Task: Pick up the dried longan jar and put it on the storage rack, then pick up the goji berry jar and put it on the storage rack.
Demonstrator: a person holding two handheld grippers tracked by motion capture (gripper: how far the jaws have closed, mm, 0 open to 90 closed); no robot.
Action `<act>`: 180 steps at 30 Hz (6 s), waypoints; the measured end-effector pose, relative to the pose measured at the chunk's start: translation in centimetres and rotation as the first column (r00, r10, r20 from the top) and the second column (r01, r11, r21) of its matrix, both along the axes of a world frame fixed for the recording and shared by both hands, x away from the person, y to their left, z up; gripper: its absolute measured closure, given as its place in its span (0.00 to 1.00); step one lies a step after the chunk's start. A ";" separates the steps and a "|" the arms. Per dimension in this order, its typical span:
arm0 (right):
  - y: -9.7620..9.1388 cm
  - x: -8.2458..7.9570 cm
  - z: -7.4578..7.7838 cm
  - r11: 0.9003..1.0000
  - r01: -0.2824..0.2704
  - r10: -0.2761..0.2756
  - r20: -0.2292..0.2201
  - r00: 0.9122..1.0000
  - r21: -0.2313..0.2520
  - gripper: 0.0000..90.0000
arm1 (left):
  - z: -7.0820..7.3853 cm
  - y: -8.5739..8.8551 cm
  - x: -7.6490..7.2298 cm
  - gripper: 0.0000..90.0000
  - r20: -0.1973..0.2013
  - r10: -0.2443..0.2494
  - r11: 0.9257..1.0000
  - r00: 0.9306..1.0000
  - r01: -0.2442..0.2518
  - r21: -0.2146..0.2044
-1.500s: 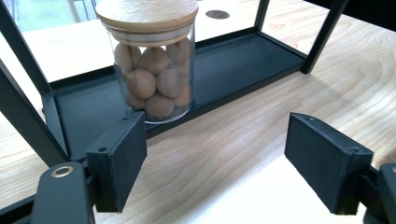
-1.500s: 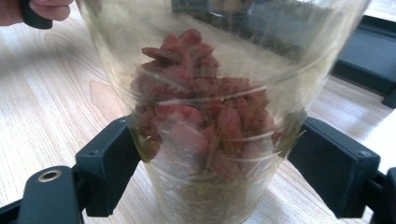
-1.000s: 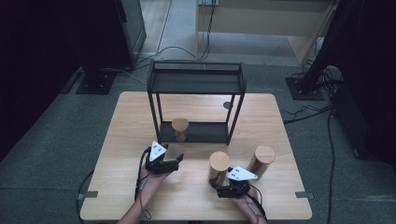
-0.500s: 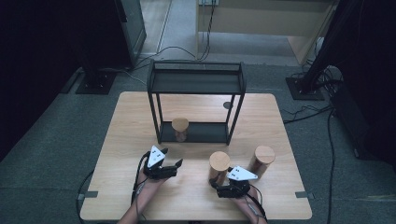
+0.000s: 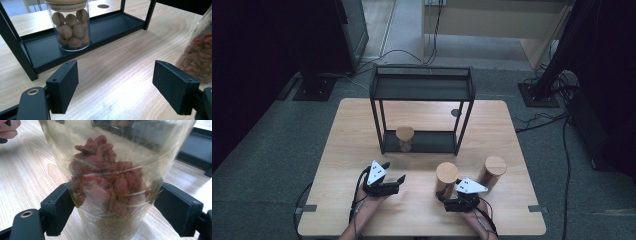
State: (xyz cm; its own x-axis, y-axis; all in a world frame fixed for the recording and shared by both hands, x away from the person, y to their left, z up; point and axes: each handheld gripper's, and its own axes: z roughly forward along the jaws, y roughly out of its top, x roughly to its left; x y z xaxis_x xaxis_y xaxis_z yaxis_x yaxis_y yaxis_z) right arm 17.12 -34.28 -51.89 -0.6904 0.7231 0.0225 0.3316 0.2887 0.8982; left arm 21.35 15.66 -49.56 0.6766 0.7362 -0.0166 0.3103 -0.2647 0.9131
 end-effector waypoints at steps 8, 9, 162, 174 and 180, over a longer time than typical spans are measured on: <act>0.0 0.0 0.0 1.000 0.001 -0.001 0.001 1.000 -0.001 0.19 | -0.1 0.2 -0.5 0.23 -0.009 -0.019 1.000 1.000 0.020 0.011; 0.0 0.0 0.0 1.000 0.001 -0.001 0.002 1.000 0.000 0.19 | -0.1 0.3 -0.5 0.23 -0.011 -0.019 1.000 1.000 0.020 0.013; 4.6 4.1 3.3 0.999 0.038 -0.039 0.029 0.999 0.016 0.27 | -1.5 1.7 -0.4 0.13 -0.066 0.004 1.000 0.998 -0.002 0.031; 5.6 5.0 3.4 0.999 0.053 -0.054 0.038 0.998 0.013 0.27 | -1.5 1.7 -0.4 0.13 -0.068 0.004 1.000 0.998 -0.002 0.030; 5.9 5.4 3.3 0.998 0.061 -0.061 0.040 0.997 0.012 0.27 | -1.5 1.8 -0.3 0.13 -0.071 0.001 1.000 0.997 0.001 0.029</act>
State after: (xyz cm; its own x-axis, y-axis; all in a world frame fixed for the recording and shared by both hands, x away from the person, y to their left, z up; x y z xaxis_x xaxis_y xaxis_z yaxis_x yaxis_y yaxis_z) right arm 22.48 -28.37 -48.55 -0.6454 0.7638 0.0035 0.3117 0.2592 0.9142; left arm 21.03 17.42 -51.05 0.6747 0.7369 -0.0432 0.3738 -0.2906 0.8808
